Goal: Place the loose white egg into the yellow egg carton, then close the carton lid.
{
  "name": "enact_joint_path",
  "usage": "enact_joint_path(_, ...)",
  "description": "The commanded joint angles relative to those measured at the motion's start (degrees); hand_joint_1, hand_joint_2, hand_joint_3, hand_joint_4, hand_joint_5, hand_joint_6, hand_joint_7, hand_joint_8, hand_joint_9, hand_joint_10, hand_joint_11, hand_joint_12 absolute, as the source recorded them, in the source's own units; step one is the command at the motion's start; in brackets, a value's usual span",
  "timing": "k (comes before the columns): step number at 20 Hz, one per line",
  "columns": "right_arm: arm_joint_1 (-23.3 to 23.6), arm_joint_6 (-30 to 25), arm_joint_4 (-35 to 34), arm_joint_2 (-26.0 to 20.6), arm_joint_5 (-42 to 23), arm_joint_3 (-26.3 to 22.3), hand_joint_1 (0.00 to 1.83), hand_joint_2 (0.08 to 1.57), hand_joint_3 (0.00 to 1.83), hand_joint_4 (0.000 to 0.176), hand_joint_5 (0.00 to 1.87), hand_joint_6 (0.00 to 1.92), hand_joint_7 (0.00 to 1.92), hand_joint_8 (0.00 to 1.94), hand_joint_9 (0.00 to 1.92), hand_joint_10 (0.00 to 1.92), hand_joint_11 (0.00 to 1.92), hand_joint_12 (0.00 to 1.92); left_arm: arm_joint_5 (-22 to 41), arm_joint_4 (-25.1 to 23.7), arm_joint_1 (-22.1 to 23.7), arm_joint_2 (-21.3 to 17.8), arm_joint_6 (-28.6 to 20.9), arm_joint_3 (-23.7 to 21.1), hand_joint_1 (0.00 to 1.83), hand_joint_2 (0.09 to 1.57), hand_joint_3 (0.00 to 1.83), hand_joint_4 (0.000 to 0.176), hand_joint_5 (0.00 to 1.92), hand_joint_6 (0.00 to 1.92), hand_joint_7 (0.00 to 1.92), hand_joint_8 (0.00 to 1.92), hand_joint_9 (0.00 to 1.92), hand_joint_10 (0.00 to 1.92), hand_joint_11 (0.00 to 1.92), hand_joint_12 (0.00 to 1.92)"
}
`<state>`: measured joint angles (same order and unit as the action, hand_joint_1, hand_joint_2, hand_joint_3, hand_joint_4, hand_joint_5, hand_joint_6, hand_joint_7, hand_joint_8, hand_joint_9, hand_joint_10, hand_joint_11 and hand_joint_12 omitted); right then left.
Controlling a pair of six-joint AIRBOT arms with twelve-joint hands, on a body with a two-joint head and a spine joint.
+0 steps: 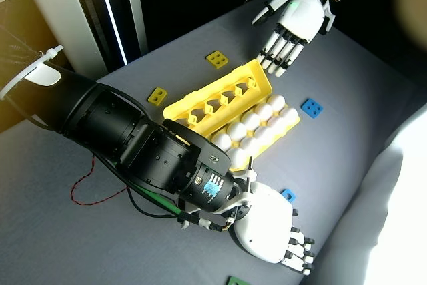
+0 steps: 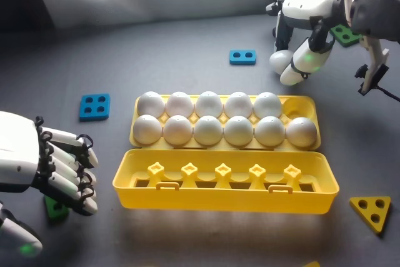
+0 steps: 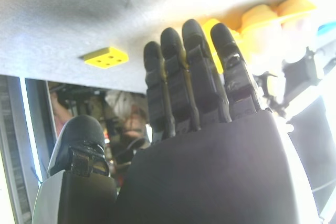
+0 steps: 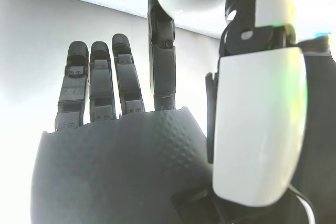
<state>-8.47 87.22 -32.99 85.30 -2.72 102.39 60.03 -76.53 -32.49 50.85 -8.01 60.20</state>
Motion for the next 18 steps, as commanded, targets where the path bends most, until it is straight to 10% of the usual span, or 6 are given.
enact_joint_path(1,0.17,0.20,0.10,-0.89,-4.57,0.35,1.01,0.87,0.00,0.022,1.13,0.01,0.20,0.00,0.11,0.00,0.00,0.14,3.30,3.19,0.22,-0.97,-0.33,0.14,0.00,1.27,0.00,0.000,0.53,0.00,0.51,0.00,0.43,0.00,0.00,0.70)
enact_joint_path(2,0.17,0.20,0.10,-0.89,-4.57,0.35,1.08,0.96,0.01,0.145,1.28,0.30,0.19,0.00,0.11,0.00,0.00,0.11,3.30,3.19,0.22,-0.97,-0.33,0.15,0.00,1.27,0.00,0.000,0.53,0.00,0.50,0.00,0.43,0.00,0.00,0.70)
enact_joint_path(3,0.19,0.21,0.10,-0.89,-4.57,0.35,1.09,0.99,0.01,0.170,1.25,0.47,0.19,0.00,0.11,0.00,0.00,0.09,3.30,3.19,0.23,-0.97,-0.34,0.14,0.00,1.27,0.00,0.000,0.52,0.00,0.50,0.00,0.42,0.00,0.00,0.69)
enact_joint_path(8,0.28,0.21,0.10,-0.87,-4.58,0.35,1.09,1.01,0.00,0.176,1.21,0.58,0.22,0.00,0.13,0.00,0.00,0.05,3.30,3.19,0.34,-0.95,-0.43,0.14,0.00,1.27,0.00,0.000,0.51,0.00,0.49,0.00,0.41,0.00,0.00,0.61)
enact_joint_path(11,0.51,0.21,0.10,-0.92,-4.48,0.34,1.11,1.02,0.00,0.090,1.21,0.60,0.25,0.00,0.15,0.00,0.00,0.10,3.30,3.19,0.36,-1.00,-0.43,0.08,0.00,1.27,0.00,0.000,0.50,0.00,0.48,0.00,0.41,0.00,0.00,0.65)
enact_joint_path(18,2.90,0.19,0.09,-6.35,-2.74,-5.40,1.11,1.02,0.00,0.098,1.20,0.61,0.29,0.00,0.22,0.01,0.00,0.26,3.30,3.18,0.48,-1.14,-0.43,-0.15,0.00,1.28,0.00,0.000,0.52,0.01,0.50,0.01,0.42,0.00,0.00,0.64)
